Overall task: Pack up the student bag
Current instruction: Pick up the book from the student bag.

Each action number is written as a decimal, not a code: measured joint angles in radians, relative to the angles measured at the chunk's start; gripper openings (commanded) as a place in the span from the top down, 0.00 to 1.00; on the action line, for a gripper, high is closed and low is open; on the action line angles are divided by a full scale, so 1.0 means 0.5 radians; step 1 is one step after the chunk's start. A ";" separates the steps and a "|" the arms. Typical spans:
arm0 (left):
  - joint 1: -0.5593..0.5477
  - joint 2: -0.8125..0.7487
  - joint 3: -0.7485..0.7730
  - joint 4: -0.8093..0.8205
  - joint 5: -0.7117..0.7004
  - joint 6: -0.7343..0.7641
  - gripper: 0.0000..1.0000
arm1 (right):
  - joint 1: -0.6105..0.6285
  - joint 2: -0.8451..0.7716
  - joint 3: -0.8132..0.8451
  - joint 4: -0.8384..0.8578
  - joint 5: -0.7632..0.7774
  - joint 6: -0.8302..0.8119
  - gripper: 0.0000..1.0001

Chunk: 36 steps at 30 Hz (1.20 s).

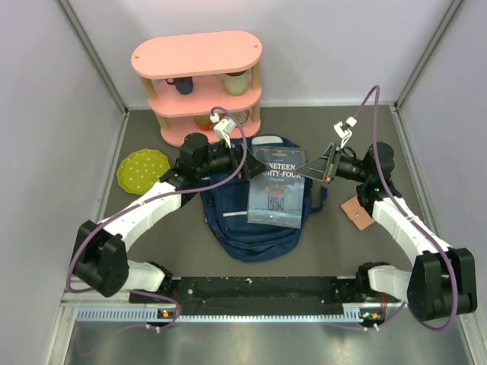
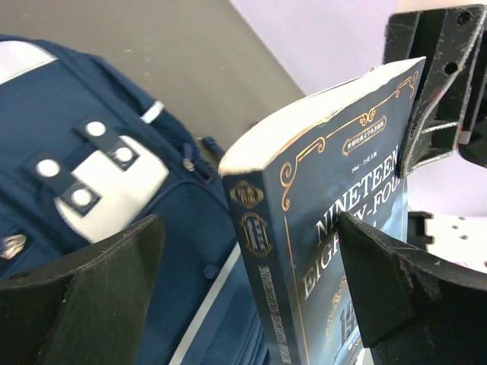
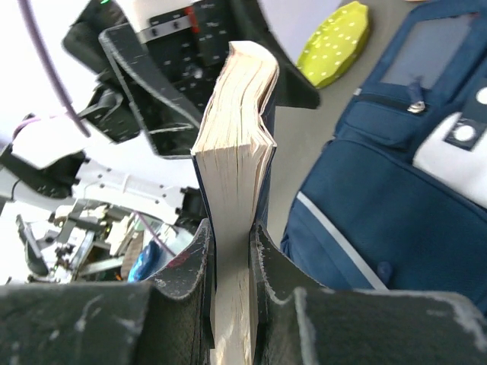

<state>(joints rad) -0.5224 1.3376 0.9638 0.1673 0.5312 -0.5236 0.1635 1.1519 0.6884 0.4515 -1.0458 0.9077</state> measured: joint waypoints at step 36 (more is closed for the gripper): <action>0.180 -0.433 -0.385 0.110 -0.317 -0.445 1.00 | 0.012 -0.157 0.057 -0.772 0.718 -0.245 0.16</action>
<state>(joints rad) -0.4324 1.1210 0.7715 0.2222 0.3725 -0.7460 0.1696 1.0733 0.7170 0.0654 -0.6868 0.7853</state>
